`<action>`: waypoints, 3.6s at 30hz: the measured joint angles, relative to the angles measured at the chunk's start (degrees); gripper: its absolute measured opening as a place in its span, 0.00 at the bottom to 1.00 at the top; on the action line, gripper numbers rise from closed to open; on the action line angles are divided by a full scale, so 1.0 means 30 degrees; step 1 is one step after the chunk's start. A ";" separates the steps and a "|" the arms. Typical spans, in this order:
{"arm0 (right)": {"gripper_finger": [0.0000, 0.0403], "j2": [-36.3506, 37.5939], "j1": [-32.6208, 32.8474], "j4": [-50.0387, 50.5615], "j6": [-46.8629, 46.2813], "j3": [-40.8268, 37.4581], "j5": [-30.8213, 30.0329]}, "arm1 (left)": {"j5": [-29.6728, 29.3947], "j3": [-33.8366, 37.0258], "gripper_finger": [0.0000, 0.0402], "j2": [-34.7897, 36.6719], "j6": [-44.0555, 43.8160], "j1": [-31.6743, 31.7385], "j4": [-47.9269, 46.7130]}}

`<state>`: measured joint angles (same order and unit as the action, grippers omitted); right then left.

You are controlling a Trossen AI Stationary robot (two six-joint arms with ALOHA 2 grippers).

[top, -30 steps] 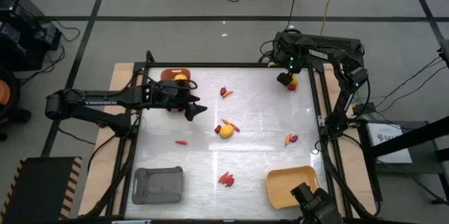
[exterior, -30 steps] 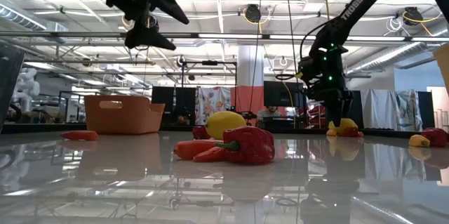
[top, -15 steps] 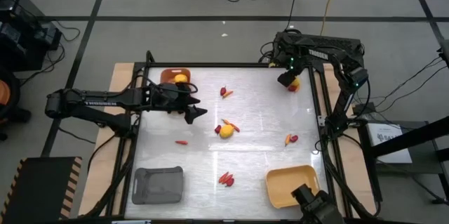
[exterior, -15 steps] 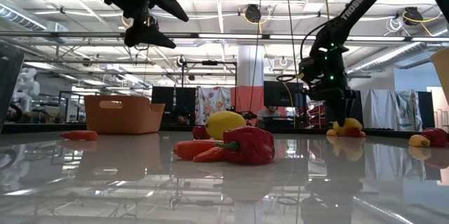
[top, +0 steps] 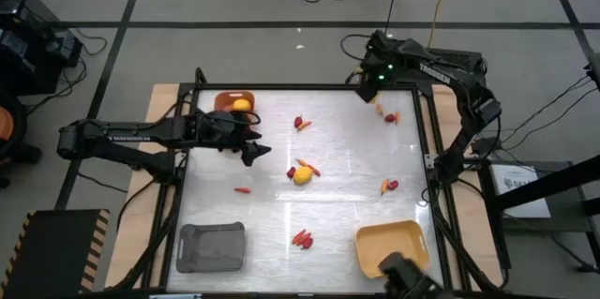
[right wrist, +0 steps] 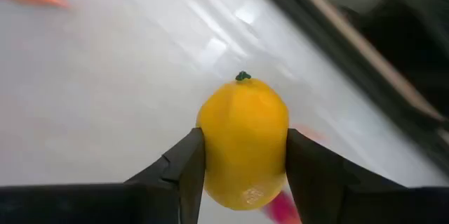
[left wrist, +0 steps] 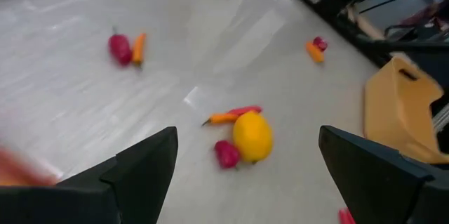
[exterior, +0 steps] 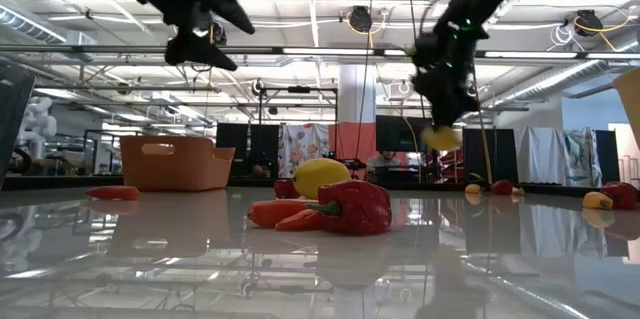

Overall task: Sort produce into baskets
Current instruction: Put the lemon into the orange bin

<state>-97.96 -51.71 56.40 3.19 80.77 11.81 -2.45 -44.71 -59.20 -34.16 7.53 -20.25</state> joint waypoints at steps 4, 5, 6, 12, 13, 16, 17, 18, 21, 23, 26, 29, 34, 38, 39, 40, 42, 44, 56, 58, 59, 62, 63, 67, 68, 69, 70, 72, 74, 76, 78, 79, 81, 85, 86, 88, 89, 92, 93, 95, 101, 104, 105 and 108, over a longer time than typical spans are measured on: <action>0.40 -0.0050 0.2944 -0.3273 -0.2398 -0.0015 0.1819 | -0.1365 -0.0007 0.88 0.1666 -0.0009 -0.0012 -0.2866; 0.40 -0.0198 0.3893 -0.4484 -0.2990 -0.0015 0.1950 | -0.1879 -0.0007 0.88 0.2140 -0.0018 -0.0006 -0.3793; 0.40 -0.0395 0.4789 -0.6012 -0.3608 -0.0015 0.2020 | -0.2401 -0.0007 0.88 0.2590 -0.0114 -0.0006 -0.4744; 0.40 -0.1905 0.9122 -1.7043 -0.7304 -0.0020 0.1841 | -0.3726 -0.0007 0.88 0.4514 -0.1053 0.0001 -0.8373; 0.40 -0.2233 0.9581 -1.9022 -0.7969 -0.0015 0.1331 | -0.3737 -0.0007 0.88 0.4696 -0.1230 0.0001 -0.8735; 0.40 -0.3426 1.0689 -2.3886 -0.9295 0.0055 -0.0461 | -0.3757 -0.0007 0.88 0.4960 -0.1476 0.0001 -0.9536; 0.40 -0.3879 1.0916 -2.4733 -0.9417 0.0278 -0.0745 | -0.3762 -0.0007 0.88 0.4974 -0.1482 0.0001 -0.9736; 0.40 -0.4388 1.1095 -2.5110 -0.9579 0.0657 -0.0860 | -0.3763 -0.0007 0.88 0.4968 -0.1482 0.0001 -1.0000; 0.40 -0.6323 1.1420 -2.5099 -1.0006 0.2633 -0.0948 | -0.3770 -0.0007 0.88 0.4953 -0.1380 -0.0013 -1.0187; 0.40 -0.7835 1.1561 -2.4671 -1.0074 0.4424 -0.0947 | -0.3764 -0.0007 0.88 0.4942 -0.1023 -0.0013 -1.0185; 0.41 -1.0076 1.1673 -2.4003 -1.0054 0.7216 -0.0909 | -0.3755 -0.0007 0.88 0.4938 -0.0855 -0.0013 -1.0253; 0.45 -1.1746 1.1682 -2.2322 -1.0498 0.9768 -0.0816 | -0.3639 -0.0007 0.88 0.4938 -0.0858 -0.0021 -1.0815; 0.52 -1.3710 1.1319 -1.8666 -1.0840 1.2938 -0.0815 | -0.3325 -0.0007 0.88 0.4938 -0.0877 -0.0028 -1.1558; 0.58 -1.4601 1.1127 -1.8010 -1.0909 1.3801 -0.0450 | -0.3338 -0.0007 0.88 0.4938 -0.0877 -0.0021 -1.1447; 0.59 -1.4666 1.1078 -1.7973 -1.1068 1.3814 -0.0306 | -0.3364 -0.0007 0.88 0.4938 -0.0875 -0.0021 -1.1397; 0.60 -1.4748 1.1064 -1.7950 -1.1307 1.3822 -0.0263 | -0.3445 -0.0007 0.88 0.4938 -0.0872 -0.0021 -1.1380; 0.62 -1.4787 1.0921 -1.7717 -1.1613 1.3843 0.0202 | -0.3546 -0.0007 0.88 0.4938 -0.0872 -0.0021 -1.1389; 0.64 -1.4793 1.0680 -1.7566 -1.1692 1.3843 0.1078 | -0.3566 -0.0007 0.88 0.4938 -0.0877 -0.0021 -1.1389; 0.64 -1.1558 0.8821 -0.8828 -0.8186 1.3850 0.6820 | -0.3762 -0.0007 0.88 0.4824 0.0023 -0.0021 -0.8588; 0.63 -1.0679 0.8809 -0.6054 -0.6801 1.3850 0.6624 | -0.3762 -0.0007 0.88 0.4650 0.0211 -0.0028 -0.7830; 0.62 -1.0195 0.8851 -0.4358 -0.6052 1.3850 0.6613 | -0.3757 -0.0007 0.88 0.4550 0.0429 -0.0028 -0.7492; 0.61 -0.8806 0.9303 0.0027 -0.4120 1.3850 0.6475 | -0.3130 0.0000 0.88 0.4011 0.1649 -0.0057 -0.6310; 0.60 -0.8384 0.9580 0.1602 -0.3578 1.3850 0.6301 | -0.2800 0.0000 0.88 0.3747 0.2115 -0.0062 -0.5859; 0.59 -0.6813 1.1172 0.6348 -0.2858 1.3850 0.3654 | -0.1198 0.0000 0.88 0.2203 0.3965 -0.0249 -0.3683; 0.59 -0.6453 1.1659 0.7154 -0.3044 1.3850 0.2775 | -0.0821 0.0000 0.88 0.1685 0.4402 -0.0344 -0.3062; 0.58 -0.6055 1.2154 0.7826 -0.3329 1.3850 0.1802 | -0.0402 0.0000 0.88 0.1148 0.4887 -0.0448 -0.2383; 0.58 -0.5694 1.2683 0.8509 -0.3741 1.3850 0.0788 | 0.0010 0.0000 0.88 0.0579 0.5335 -0.0607 -0.1699; 0.57 -0.5044 1.3832 0.9503 -0.4703 1.3850 -0.0986 | 0.0860 -0.0007 0.88 -0.0716 0.6127 -0.0894 0.0035; 0.56 -0.4407 1.5036 0.9926 -0.5731 1.3850 -0.2494 | 0.1494 -0.0001 0.88 -0.2024 0.6586 -0.1241 0.1633; 0.55 -0.3788 1.6142 1.0355 -0.6598 1.3850 -0.3467 | 0.1875 -0.0064 0.88 -0.3414 0.6446 -0.1572 0.3269; 0.53 -0.3245 1.7211 1.0696 -0.7296 1.3850 -0.4194 | 0.1915 -0.0393 0.88 -0.4689 0.5804 -0.1988 0.3658; 0.53 -0.2909 1.7703 1.0994 -0.7586 1.3850 -0.4535 | 0.1909 -0.0737 0.88 -0.5374 0.5561 -0.2195 0.3669; 0.51 -0.2311 1.8661 1.1287 -0.8168 1.3843 -0.5347 | 0.1869 -0.1410 0.88 -0.6546 0.5534 -0.2608 0.3525; 0.47 -0.0748 2.0641 1.1242 -0.8589 1.3835 -0.6982 | 0.1729 -0.3170 0.88 -0.8925 0.5628 -0.3229 0.3641; 0.47 -0.0346 2.1144 1.1229 -0.8726 1.3819 -0.7675 | 0.1434 -0.3696 0.88 -0.9553 0.5720 -0.3354 0.3620; 0.45 0.0652 2.2271 1.1141 -0.8995 1.3317 -0.9161 | 0.0773 -0.4754 0.88 -1.0834 0.5945 -0.3572 0.3646; 0.44 0.1156 2.2800 1.1151 -0.9121 1.2945 -0.9849 | 0.0574 -0.5243 0.88 -1.1491 0.6004 -0.3642 0.3589; 0.41 0.3052 2.4529 1.1137 -0.9903 1.0937 -1.1893 | 0.0210 -0.6814 0.88 -1.3159 0.6007 -0.3913 0.3429; 0.40 0.3720 2.5029 1.0974 -1.0250 1.0026 -1.2607 | -0.0001 -0.7272 0.88 -1.3586 0.6060 -0.3965 0.3332; 0.39 0.5201 2.6018 1.0089 -1.0900 0.7778 -1.3971 | -0.1035 -0.8225 0.88 -1.4257 0.6146 -0.4084 0.2585; 0.37 0.9607 2.7444 0.3931 -1.1013 0.0000 -1.5436 | -0.3607 -0.9927 0.88 -1.5502 0.5814 -0.3844 0.0157; 0.36 1.1127 2.7615 -0.0595 -1.0432 -0.3125 -1.4227 | -0.3050 -0.9938 0.88 -1.5905 0.4344 -0.3678 0.0057; 0.35 1.1487 2.7650 -0.1970 -1.0097 -0.3885 -1.3352 | -0.2827 -0.9938 0.88 -1.6010 0.4041 -0.3646 -0.0186; 0.35 1.2242 2.7664 -0.5996 -0.9233 -0.5584 -1.0852 | -0.2635 -0.9930 0.88 -1.6117 0.3847 -0.3623 -0.0534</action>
<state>-61.24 31.28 38.41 -24.51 64.02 -20.74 -10.35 -74.50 -107.55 -22.62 -3.34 -21.85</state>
